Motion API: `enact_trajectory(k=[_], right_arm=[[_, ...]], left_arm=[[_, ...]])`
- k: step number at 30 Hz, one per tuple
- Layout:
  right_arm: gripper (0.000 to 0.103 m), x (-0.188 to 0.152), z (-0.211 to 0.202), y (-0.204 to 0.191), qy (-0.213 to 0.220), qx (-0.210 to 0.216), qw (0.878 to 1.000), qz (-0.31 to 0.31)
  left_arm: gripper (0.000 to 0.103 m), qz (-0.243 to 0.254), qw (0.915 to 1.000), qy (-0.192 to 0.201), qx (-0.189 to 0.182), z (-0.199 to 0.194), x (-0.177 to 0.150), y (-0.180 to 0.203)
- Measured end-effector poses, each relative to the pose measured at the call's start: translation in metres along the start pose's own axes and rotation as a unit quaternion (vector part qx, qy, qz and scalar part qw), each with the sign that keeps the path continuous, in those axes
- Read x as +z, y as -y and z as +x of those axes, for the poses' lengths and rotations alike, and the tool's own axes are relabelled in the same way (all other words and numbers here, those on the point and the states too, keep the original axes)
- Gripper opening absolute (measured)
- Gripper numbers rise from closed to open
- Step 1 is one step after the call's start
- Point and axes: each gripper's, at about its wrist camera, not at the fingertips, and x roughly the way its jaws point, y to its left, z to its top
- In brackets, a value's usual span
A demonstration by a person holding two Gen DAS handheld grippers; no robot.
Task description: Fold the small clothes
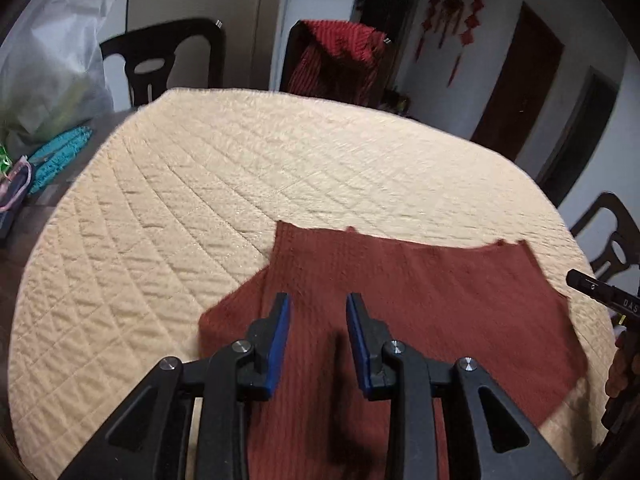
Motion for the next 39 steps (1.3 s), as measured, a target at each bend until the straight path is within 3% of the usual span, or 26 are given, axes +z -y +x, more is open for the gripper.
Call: enact_trajectory(k=[3, 9, 14, 17, 23, 30, 34, 39], right_arm=[[0.014, -0.015, -0.015, -0.021, 0.009, -0.003, 0.999, -0.044], [0.014, -0.068, -0.020, -0.077, -0.023, 0.019, 0.992, -0.120], [0.014, -0.087, 0.003, -0.093, -0.052, 0.015, 0.989, -0.135], [0.014, -0.091, 0.012, -0.092, -0.058, 0.007, 0.987, -0.149], [0.014, -0.086, -0.022, -0.076, -0.021, -0.002, 0.992, -0.126], [0.014, -0.088, -0.042, -0.026, -0.007, -0.050, 0.997, -0.055], [0.014, -0.091, -0.032, -0.009, -0.019, -0.052, 0.998, -0.019], [0.014, -0.092, -0.032, -0.008, -0.016, -0.046, 0.999, -0.016]], left_arm=[[0.031, 0.015, 0.9998, 0.006, -0.007, -0.026, -0.017, 0.014], [0.031, 0.039, 0.9969, -0.009, -0.068, -0.046, -0.056, 0.058], [0.031, 0.058, 0.9952, -0.047, -0.063, -0.024, -0.077, 0.086], [0.031, 0.063, 0.9958, -0.040, -0.054, -0.021, -0.078, 0.090], [0.032, 0.049, 0.9979, -0.013, -0.041, -0.044, -0.079, 0.074], [0.032, -0.015, 0.9998, 0.007, 0.014, -0.059, -0.081, 0.016], [0.032, -0.052, 0.9984, -0.017, 0.014, -0.046, -0.089, -0.003], [0.032, -0.042, 0.9989, -0.011, 0.019, -0.044, -0.091, 0.001]])
